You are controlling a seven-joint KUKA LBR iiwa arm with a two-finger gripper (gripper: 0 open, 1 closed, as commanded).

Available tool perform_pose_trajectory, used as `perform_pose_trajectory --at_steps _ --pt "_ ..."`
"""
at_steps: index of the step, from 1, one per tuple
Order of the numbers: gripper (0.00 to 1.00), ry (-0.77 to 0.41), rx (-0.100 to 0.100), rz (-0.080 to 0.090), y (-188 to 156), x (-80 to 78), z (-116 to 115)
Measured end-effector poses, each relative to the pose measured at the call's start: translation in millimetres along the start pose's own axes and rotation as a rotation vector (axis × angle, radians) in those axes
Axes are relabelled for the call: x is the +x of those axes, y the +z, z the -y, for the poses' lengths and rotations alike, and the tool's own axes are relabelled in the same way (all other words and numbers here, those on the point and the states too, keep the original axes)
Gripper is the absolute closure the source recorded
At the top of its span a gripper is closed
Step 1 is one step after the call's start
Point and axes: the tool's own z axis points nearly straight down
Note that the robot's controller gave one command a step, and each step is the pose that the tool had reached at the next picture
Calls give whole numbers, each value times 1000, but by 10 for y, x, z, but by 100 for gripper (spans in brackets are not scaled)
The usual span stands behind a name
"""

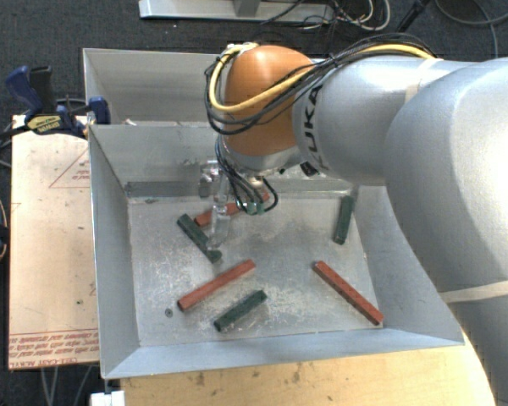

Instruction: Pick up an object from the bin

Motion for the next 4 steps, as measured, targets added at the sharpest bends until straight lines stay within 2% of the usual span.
perform_pose_trajectory --at_steps 1,2,3,4 --pt "0 2 -1 8 -49 -21 4" --pt "0 -47 -1 15 115 18 -26" --pt "100 -183 -3 13 524 322 15" --pt "100 -183 -3 13 525 322 15"
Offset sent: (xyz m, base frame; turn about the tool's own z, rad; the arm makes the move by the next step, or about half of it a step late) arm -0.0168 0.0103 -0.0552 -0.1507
